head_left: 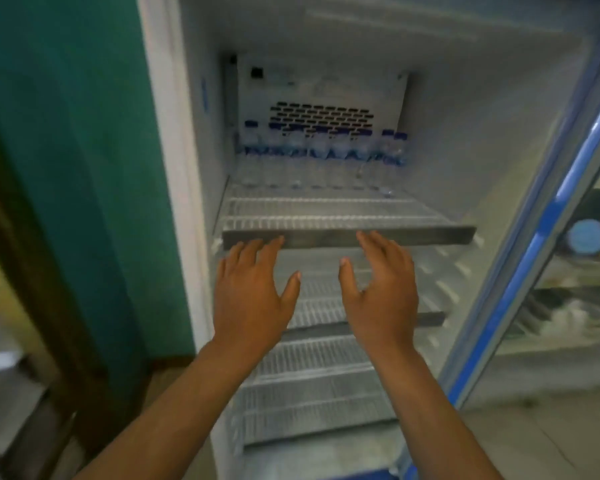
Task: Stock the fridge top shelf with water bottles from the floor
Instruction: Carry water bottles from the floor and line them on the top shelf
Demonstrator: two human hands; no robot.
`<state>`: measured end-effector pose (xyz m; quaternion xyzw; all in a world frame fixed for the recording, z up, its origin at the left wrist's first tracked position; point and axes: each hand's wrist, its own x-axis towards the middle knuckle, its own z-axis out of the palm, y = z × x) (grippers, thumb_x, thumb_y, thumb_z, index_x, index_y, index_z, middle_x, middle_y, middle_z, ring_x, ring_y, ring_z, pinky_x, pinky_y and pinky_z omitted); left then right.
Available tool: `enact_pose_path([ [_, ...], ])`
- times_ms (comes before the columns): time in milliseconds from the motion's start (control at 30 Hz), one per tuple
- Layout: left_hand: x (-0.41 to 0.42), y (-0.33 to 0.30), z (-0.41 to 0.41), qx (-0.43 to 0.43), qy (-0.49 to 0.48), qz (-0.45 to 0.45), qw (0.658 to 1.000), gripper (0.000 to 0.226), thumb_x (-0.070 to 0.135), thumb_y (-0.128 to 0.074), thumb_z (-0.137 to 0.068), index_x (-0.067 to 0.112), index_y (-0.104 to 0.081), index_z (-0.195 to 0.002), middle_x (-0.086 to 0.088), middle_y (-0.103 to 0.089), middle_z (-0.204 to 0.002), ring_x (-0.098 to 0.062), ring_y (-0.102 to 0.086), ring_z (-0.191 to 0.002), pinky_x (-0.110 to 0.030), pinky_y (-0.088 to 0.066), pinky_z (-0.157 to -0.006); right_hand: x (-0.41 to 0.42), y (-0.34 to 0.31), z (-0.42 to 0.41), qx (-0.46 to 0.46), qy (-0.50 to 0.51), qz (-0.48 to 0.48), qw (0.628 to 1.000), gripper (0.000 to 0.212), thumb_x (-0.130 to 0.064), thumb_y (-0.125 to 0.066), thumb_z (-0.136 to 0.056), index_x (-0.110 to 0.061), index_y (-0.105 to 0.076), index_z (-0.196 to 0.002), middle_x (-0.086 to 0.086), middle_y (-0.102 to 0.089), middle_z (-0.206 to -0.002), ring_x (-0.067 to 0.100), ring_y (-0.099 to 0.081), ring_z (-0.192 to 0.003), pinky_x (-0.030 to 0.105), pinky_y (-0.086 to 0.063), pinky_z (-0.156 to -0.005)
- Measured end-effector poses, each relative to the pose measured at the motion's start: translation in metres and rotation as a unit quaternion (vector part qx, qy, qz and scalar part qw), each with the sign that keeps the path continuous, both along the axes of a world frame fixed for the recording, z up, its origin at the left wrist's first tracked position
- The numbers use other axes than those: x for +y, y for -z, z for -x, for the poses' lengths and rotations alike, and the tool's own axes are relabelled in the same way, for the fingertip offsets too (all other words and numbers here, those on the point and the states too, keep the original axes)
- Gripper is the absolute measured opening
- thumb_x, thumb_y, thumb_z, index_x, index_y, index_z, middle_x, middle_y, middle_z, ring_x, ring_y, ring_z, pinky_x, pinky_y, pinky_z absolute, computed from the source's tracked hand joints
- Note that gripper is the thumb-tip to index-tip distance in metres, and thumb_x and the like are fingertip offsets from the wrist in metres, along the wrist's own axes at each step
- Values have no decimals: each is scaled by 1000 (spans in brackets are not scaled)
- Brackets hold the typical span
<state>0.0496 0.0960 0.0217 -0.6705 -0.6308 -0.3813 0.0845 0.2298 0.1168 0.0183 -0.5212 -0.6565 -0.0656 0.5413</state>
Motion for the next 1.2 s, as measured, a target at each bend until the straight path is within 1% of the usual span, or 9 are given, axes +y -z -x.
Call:
enact_pose_path([
  [133,-85,36,31,-12,-50,59,997,59,57,-50,-93,32,-39,-145,-2,-46,-148,-27,-38,-140,-48,-31,-115,-70,39,33,-15,-39,37,998,46,-39,-51,-96,-19,-57,-137,0,-50,-146,23,-39,-140,44,-40,-111],
  [267,-160,69,53,-17,-100,98,990,58,56,-50,-93,32,-41,-144,-1,-50,-144,-25,-40,-137,-45,-32,-115,-126,82,62,-25,-96,72,992,46,-37,-53,-96,-20,-56,-138,-1,-51,-145,22,-39,-141,46,-42,-110],
  [433,-253,115,67,-56,-188,158,968,58,61,-47,-91,37,-40,-143,6,-46,-147,-18,-35,-140,-41,-28,-117,-189,132,86,-56,-173,113,977,47,-39,-52,-94,-18,-60,-135,-1,-52,-144,20,-40,-140,30,-34,-114],
  [533,-308,148,72,-74,-235,208,947,59,61,-47,-90,38,-38,-144,9,-46,-145,-16,-35,-139,-39,-30,-117,-226,164,94,-77,-218,121,965,46,-36,-55,-94,-15,-61,-134,4,-56,-141,22,-46,-136,33,-40,-111],
  [633,-365,183,70,-106,-268,253,924,58,58,-50,-92,39,-35,-144,9,-46,-145,-14,-36,-137,-36,-29,-114,-263,203,101,-82,-247,149,954,44,-35,-55,-94,-13,-63,-131,7,-58,-138,24,-50,-131,33,-40,-111],
  [733,-422,214,74,-142,-300,307,892,57,57,-51,-92,39,-36,-144,9,-46,-145,-14,-40,-135,-38,-38,-111,-310,234,114,-82,-273,211,935,43,-31,-60,-92,-13,-63,-131,6,-59,-137,22,-50,-130,33,-42,-108],
  [900,-497,266,101,-254,-361,345,828,54,56,-57,-88,43,-41,-139,14,-54,-138,-12,-53,-122,-37,-53,-93,-365,280,143,-168,-323,300,881,44,-26,-70,-89,-19,-63,-132,1,-60,-136,14,-46,-129,26,-38,-100],
  [1067,-537,326,139,-305,-384,422,762,50,49,-59,-90,39,-44,-137,8,-60,-132,-16,-58,-117,-31,-51,-88,-393,336,180,-247,-339,382,824,47,-29,-67,-89,-22,-59,-135,-1,-61,-134,16,-50,-127,23,-39,-96],
  [1200,-546,399,174,-326,-366,481,727,51,44,-60,-91,38,-45,-139,7,-61,-130,-17,-58,-115,-29,-48,-86,-410,401,217,-272,-330,442,788,48,-28,-68,-88,-21,-60,-134,-3,-62,-131,14,-52,-124,20,-38,-91],
])
